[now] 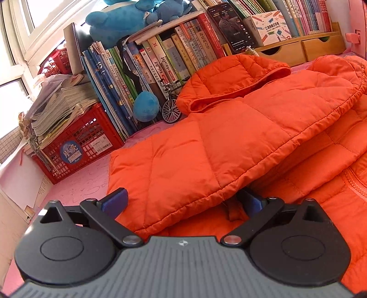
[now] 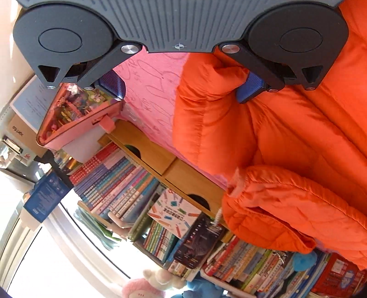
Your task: Fold clothes
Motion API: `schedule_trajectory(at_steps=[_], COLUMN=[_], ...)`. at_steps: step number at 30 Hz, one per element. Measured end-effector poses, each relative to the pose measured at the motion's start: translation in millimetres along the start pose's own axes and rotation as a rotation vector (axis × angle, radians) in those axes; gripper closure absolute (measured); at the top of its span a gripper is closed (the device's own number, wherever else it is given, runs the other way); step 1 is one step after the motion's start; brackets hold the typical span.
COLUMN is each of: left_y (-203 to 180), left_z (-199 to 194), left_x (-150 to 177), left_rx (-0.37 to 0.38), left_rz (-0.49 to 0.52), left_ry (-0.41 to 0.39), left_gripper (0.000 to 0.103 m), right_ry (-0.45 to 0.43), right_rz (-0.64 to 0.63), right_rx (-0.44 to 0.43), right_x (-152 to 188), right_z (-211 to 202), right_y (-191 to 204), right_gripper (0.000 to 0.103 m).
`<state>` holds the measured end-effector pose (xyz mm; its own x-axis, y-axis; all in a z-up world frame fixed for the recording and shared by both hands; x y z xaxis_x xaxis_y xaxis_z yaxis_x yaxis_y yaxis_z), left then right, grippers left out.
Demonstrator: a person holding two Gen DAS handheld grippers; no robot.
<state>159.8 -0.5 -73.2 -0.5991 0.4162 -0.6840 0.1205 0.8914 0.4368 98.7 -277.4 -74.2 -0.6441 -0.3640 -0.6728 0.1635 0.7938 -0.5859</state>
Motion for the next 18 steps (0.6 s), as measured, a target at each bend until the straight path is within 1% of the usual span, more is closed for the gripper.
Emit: schedule_trajectory(at_steps=[3, 5, 6, 8, 9, 10, 11, 13, 15, 16, 17, 18], left_y=[-1, 0, 0, 0, 0, 0, 0, -1, -1, -1, -1, -1], left_z=[0, 0, 0, 0, 0, 0, 0, 0, 0, -1, -1, 0], left_x=[0, 0, 0, 0, 0, 0, 0, 0, 0, 0, 0, 0], left_rx=[-0.004, 0.000, 0.002, 0.000, -0.001, -0.003, -0.004, -0.007, -0.010, -0.011, -0.011, -0.010], left_rz=[0.003, -0.002, -0.004, -0.004, -0.003, -0.003, -0.002, 0.001, 0.003, 0.004, 0.004, 0.003], left_ry=[0.000, 0.002, 0.003, 0.003, 0.003, 0.003, 0.002, 0.002, 0.001, 0.000, 0.000, 0.001], left_gripper=[0.000, 0.000, 0.000, 0.000, 0.000, 0.000, 0.000, 0.000, 0.000, 0.000, 0.000, 0.000], right_ry=[0.032, 0.056, 0.079, 0.163, 0.190, 0.200, 0.181, 0.075, -0.042, -0.086, -0.119, -0.133], right_rz=[0.044, 0.052, 0.071, 0.136, 0.168, 0.194, 0.202, 0.190, 0.137, 0.096, 0.051, 0.021], right_rx=[0.003, 0.046, 0.055, 0.071, 0.073, 0.079, 0.083, 0.050, 0.000, -0.013, -0.020, -0.023], right_x=[8, 12, 13, 19, 21, 22, 19, 5, -17, -30, -45, -56], right_z=[5, 11, 16, 32, 36, 36, 31, 12, -6, -10, -10, -6], right_y=[-15, -21, -26, -43, -50, -56, -59, -57, -44, -33, -20, -9], right_gripper=[0.001, 0.001, 0.001, 0.001, 0.001, 0.006, 0.007, 0.007, 0.002, 0.000, 0.000, 0.000])
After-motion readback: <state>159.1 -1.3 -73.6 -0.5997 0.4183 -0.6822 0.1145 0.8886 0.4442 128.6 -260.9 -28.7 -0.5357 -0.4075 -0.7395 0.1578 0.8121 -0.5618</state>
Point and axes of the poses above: each gripper's, at about its wrist camera, not at the fingertips, and z roughly the way its jaws point, y to its left, x to its underside, the point moved 4 cm from there along z, roughly the way its jaws point, and after that the axes turned 8 degrees about y, right-handed, at the moved point
